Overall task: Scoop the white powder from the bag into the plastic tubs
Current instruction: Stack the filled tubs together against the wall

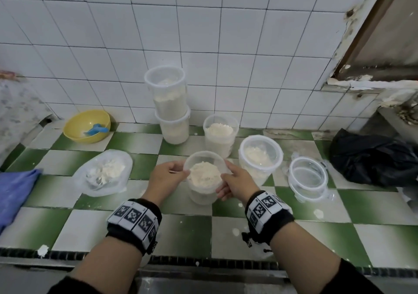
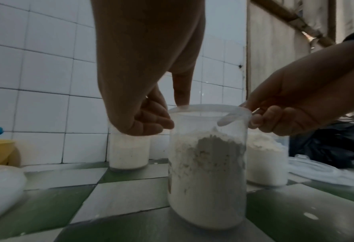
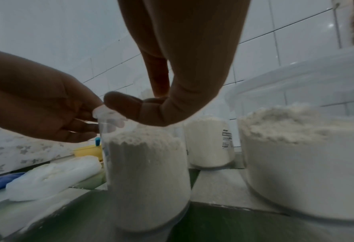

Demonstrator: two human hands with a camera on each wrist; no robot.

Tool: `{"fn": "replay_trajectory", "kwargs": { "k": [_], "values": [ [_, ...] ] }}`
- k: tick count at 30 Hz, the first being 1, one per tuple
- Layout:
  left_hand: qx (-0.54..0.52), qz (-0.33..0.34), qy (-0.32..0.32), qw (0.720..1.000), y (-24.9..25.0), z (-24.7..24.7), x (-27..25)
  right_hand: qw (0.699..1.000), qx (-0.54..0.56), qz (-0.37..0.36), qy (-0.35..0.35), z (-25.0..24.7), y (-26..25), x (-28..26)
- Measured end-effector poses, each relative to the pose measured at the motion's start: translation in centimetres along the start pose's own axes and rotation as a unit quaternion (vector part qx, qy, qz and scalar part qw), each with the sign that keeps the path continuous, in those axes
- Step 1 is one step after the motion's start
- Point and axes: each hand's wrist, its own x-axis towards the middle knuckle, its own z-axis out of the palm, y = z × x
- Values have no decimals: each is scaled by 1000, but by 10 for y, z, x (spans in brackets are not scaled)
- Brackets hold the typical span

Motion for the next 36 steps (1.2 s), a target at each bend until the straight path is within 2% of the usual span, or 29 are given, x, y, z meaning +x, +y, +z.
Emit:
{"fn": "replay_trajectory", "kwargs": {
  "k": [8,15,20,22,26,28,32,36],
  "values": [
    [11,-20,-178,984,31,56,-39,999,-17,-18,-22,-92,41,-50],
    [-7,2,-260,966,50,130,-59,999,25,-14,-25,-171,72,-81],
    [-32,6,-272,962,52,164,-65,998,58,-2,-16,-205,79,-89],
    [-35,9,-259,965,53,173,-65,999,50,1,9,-216,79,-87],
    [-43,19,-204,978,51,187,-57,980,28,16,195,-242,90,-56],
    [-57,11,-197,979,51,192,-54,965,12,35,261,-254,96,-40],
    [-86,-12,-204,975,51,198,-50,954,-28,93,283,-268,101,-15],
    [-123,-13,-208,970,50,203,-53,940,-112,116,300,-278,105,5]
  ]
}}
